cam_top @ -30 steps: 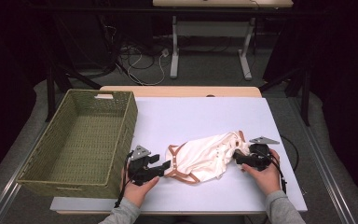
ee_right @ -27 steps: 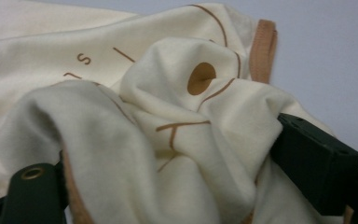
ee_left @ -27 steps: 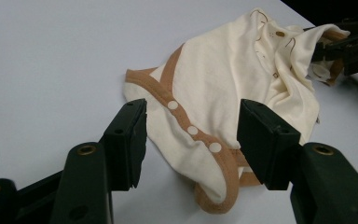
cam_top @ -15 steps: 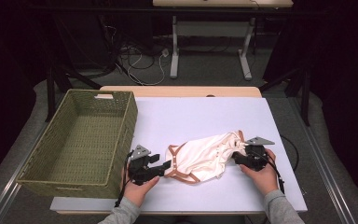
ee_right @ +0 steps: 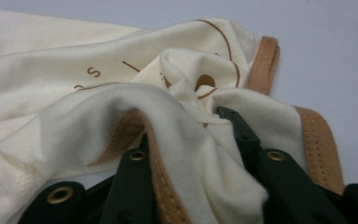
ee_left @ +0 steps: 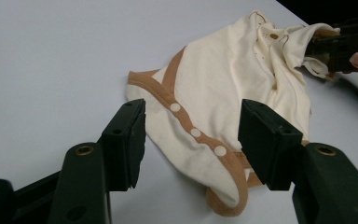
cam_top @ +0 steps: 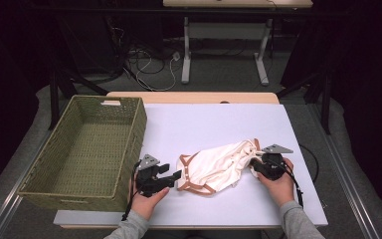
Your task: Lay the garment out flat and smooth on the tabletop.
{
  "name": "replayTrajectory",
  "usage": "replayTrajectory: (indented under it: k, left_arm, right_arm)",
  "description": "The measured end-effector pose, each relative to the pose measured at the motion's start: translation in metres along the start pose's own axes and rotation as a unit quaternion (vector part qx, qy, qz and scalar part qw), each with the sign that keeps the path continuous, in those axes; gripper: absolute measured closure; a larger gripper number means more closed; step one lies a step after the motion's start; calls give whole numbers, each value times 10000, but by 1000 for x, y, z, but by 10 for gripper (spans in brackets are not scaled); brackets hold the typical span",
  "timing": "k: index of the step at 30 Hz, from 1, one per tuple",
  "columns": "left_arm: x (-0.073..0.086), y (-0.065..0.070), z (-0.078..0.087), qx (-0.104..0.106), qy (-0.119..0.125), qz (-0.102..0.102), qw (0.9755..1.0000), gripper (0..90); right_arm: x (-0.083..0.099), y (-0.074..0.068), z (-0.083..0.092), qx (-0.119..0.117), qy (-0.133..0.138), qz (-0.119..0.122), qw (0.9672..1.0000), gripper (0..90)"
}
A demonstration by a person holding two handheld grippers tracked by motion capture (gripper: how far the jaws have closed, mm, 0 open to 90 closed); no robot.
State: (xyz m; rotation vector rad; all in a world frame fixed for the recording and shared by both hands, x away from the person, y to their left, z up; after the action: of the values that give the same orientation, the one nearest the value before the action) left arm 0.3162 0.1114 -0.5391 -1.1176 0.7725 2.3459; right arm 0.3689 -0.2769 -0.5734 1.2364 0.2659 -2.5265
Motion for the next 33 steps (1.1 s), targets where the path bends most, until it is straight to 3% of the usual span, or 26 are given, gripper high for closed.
replayTrajectory:
  k: [5,8,13,20,23,29,33]
  left_arm:
    - [-1,-2,1,-41,52,-15,10000,422]
    - [-2,-2,2,-26,46,42,10000,422]
    - [-3,-3,1,-46,76,68,9999,422]
    - [-13,0,-10,-110,142,-53,9998,417]
    - [-19,-3,-14,-148,175,-87,9997,415]
    - [-27,-7,-24,-194,203,-76,9996,415]
    - [-31,-7,-30,-186,211,-54,9996,415]
  right_arm:
    - [0,2,-1,-97,23,-94,9999,754]
    - [-2,5,0,-216,31,-290,9993,775]
    - [-11,6,5,-443,253,-504,9974,785]
    - [-37,-3,4,-471,411,-202,9978,786]
    - [-50,-6,2,-495,435,-197,9976,786]
    - [-77,-9,-6,-718,529,-186,9958,786]
    - [-96,-15,-12,-818,597,-15,9949,787]
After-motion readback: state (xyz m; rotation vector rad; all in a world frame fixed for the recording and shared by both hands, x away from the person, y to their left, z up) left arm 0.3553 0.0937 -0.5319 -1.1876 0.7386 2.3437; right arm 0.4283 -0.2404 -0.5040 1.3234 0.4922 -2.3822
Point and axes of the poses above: each handheld gripper's, and its own axes: z roughly backward along the jaws, x roughly out of its underside, y roughly to its right, the point moved 1 cm from there along -z, roughly forward along the jaws, and after that the axes turned 1 degree about y, right-handed, at the moved point
